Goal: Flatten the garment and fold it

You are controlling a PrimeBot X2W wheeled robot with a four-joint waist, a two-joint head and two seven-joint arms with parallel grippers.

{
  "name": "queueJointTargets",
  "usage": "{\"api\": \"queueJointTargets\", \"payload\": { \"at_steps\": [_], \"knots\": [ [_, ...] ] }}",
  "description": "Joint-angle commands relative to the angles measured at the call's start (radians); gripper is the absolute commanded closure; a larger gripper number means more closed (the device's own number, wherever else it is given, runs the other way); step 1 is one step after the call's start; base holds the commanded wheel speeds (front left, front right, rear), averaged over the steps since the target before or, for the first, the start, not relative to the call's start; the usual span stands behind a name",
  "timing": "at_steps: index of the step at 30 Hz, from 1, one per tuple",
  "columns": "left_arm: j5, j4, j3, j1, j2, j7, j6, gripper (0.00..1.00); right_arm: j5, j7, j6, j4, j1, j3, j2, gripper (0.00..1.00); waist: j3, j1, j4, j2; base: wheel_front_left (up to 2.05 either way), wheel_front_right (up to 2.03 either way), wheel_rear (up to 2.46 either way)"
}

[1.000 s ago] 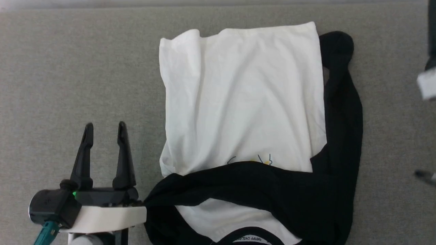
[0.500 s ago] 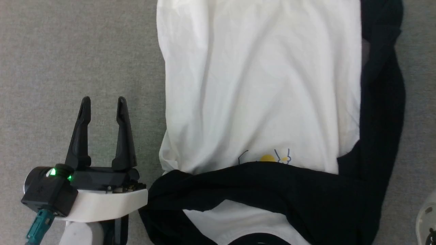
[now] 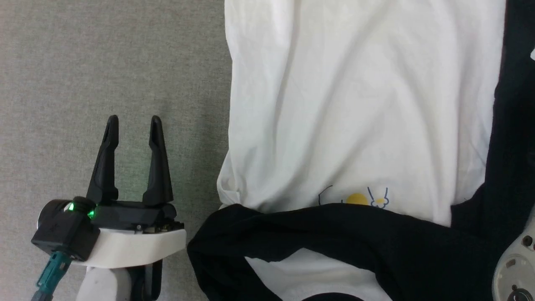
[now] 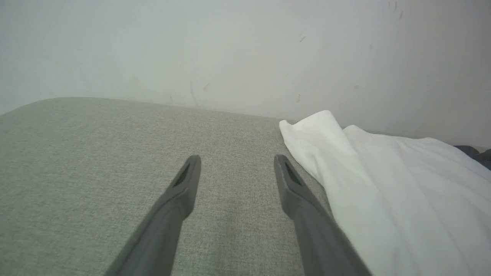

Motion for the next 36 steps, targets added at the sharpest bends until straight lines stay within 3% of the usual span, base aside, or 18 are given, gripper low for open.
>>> {"api": "queueJointTargets", "payload": {
  "at_steps": [1,2,9,17,26,36],
  "knots": [
    [0.011,0.007,0.006,-0.017,-0.008,-0.005,-0.01,0.0,-0.012,-0.004,-0.001,0.001,0.024,0.005,0.004,0.79,0.004,0.0001,0.004,-0.0001,0.0,0.0,0.0],
    [0.012,0.01,0.008,-0.02,-0.01,-0.005,-0.013,0.0,-0.017,-0.017,-0.001,-0.003,0.027,0.01,0.0,1.0,0.003,0.0001,0.003,-0.0001,0.0,0.0,0.0],
    [0.021,0.037,0.027,-0.023,-0.018,-0.005,-0.028,0.0,0.02,-0.156,-0.001,-0.006,0.031,0.041,-0.011,1.0,-0.053,0.0001,-0.027,-0.0001,0.0,0.0,0.0],
    [0.03,0.065,0.07,0.055,-0.009,-0.005,-0.019,0.0,0.163,-0.335,-0.001,-0.048,0.068,0.033,-0.053,1.0,-0.239,0.0001,-0.076,-0.0001,0.0,0.0,0.0],
    [0.02,0.047,0.106,0.177,0.01,0.014,0.005,0.0,0.288,-0.366,-0.001,-0.181,0.271,-0.165,-0.152,1.0,-0.379,0.0001,-0.121,-0.0001,0.0,0.0,0.0],
    [0.007,0.023,0.125,0.251,0.015,0.042,0.025,0.0,0.345,-0.423,-0.001,-0.216,0.515,-0.332,-0.097,1.0,-0.454,0.0001,-0.156,-0.0001,0.0,0.0,0.0]
  ]
}}
